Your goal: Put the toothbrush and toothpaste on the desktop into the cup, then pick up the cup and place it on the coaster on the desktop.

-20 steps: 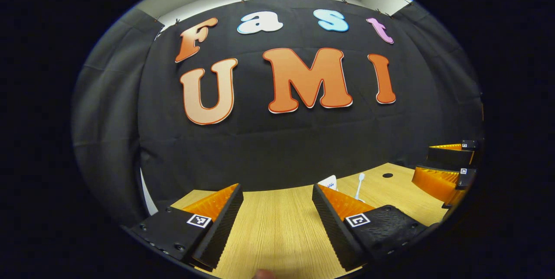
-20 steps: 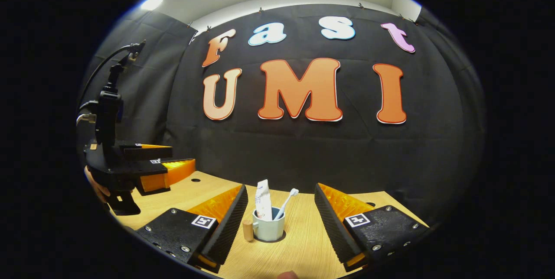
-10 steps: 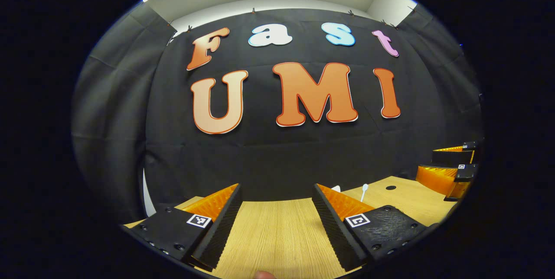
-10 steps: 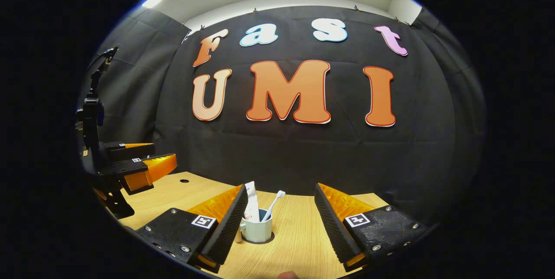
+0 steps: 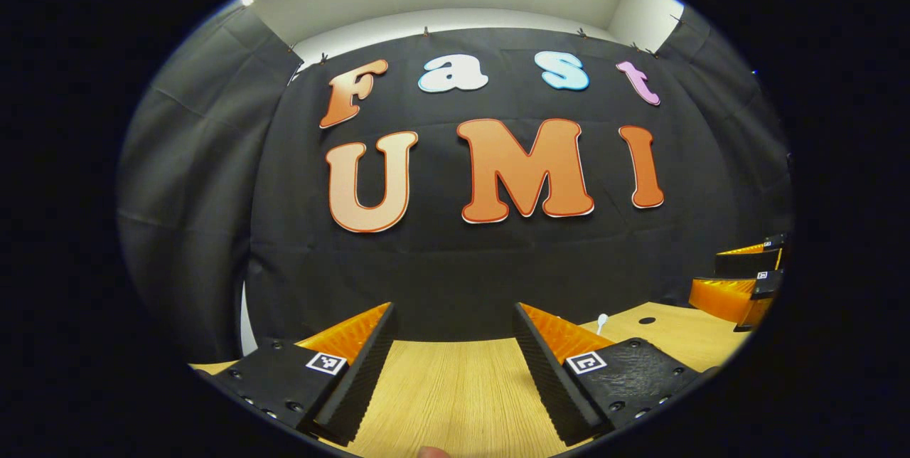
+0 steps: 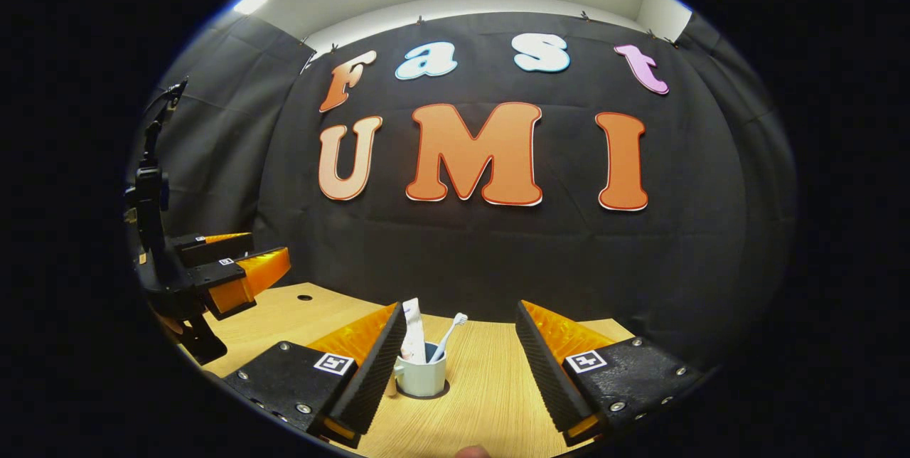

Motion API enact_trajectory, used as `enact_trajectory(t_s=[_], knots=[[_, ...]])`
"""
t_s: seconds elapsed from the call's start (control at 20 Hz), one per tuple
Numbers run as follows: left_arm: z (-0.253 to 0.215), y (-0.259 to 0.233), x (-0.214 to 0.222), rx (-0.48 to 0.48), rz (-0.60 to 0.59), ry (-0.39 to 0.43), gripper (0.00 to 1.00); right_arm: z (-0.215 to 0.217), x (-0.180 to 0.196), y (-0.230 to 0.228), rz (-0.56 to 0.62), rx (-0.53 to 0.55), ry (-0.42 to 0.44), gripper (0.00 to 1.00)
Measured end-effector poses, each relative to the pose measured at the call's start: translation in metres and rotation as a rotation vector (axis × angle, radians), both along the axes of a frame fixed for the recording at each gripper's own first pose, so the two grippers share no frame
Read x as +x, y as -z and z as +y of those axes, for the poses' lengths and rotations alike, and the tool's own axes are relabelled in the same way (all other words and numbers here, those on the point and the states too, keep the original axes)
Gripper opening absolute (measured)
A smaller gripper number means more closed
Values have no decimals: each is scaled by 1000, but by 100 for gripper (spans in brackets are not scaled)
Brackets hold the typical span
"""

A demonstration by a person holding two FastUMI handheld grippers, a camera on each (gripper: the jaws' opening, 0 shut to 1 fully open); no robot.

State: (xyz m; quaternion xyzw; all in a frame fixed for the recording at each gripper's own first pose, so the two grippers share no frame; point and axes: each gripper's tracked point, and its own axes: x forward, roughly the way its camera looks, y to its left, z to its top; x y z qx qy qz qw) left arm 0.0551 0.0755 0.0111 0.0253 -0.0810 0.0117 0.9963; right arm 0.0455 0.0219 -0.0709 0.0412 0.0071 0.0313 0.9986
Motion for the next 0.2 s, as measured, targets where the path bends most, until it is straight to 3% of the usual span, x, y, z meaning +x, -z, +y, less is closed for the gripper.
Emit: enact_trajectory(t_s=[0.2], knots=[[-3,4,-1,-6,6,2,96,4,-4,1,-3,26,-24,93]])
